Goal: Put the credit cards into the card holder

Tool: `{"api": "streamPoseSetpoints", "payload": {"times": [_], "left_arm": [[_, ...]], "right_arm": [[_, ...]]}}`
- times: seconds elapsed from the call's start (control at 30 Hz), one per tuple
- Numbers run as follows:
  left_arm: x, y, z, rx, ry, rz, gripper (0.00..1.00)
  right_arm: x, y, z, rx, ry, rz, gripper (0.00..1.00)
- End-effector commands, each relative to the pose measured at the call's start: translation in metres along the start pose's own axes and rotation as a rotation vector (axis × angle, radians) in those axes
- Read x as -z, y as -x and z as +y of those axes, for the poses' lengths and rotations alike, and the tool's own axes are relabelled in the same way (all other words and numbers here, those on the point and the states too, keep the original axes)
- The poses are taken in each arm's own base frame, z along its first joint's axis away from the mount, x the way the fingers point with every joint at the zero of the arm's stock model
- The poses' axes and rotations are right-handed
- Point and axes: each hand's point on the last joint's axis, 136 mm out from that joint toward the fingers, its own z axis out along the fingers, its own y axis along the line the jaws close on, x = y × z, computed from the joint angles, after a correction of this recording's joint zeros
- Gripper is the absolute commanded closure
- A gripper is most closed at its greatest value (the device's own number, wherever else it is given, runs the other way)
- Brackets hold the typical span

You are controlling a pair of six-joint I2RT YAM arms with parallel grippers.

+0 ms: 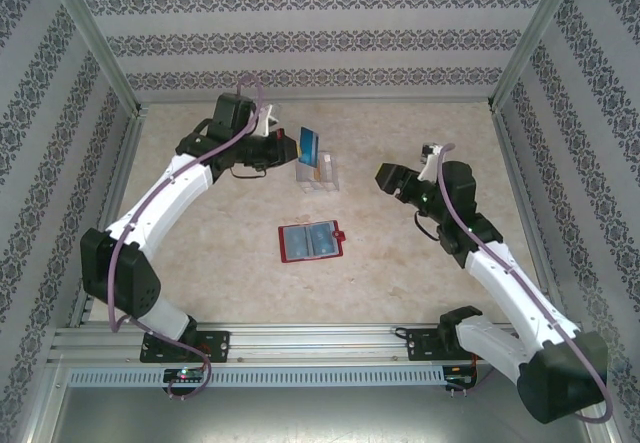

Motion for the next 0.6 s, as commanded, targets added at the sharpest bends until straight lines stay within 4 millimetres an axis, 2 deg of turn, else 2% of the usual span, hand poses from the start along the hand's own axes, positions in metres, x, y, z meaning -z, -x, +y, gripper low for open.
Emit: {"api": "streamPoseSetpoints", "payload": {"times": [0.0,0.1,0.2,0.3,0.43,0.57], "left_arm": [[-0.001,-0.007,-0.021,0.012,-0.189,0.015,0.96],[0.003,-0.012,-0.029,0.016,-0.253,0.004,0.96],[0.003,-0.014,-0.029,0.037,-0.281,-0.01,0.96],[0.001,-0.018,-0.023,0.053,-0.261,0.002,0.96],[-0.003,-0.026,-0.019,0.064,-0.278,0.023,0.96],[-0.007,-0.032,-0.015,0.077,-0.283,0.046,0.96]], "right_arm": [[-0.01,-0.003,0.048,-0.082,0.242,0.071,0.34],[-0.021,-0.005,0.06,-0.171,0.323,0.107,0.33],[-0.034,-0.018,0.058,-0.206,0.297,0.16,0.33],[-0.047,-0.031,0.05,-0.257,0.279,0.2,0.33],[-0.064,-0.044,0.061,-0.3,0.345,0.269,0.33],[-0.079,-0.052,0.064,-0.349,0.35,0.301,0.35]]}}
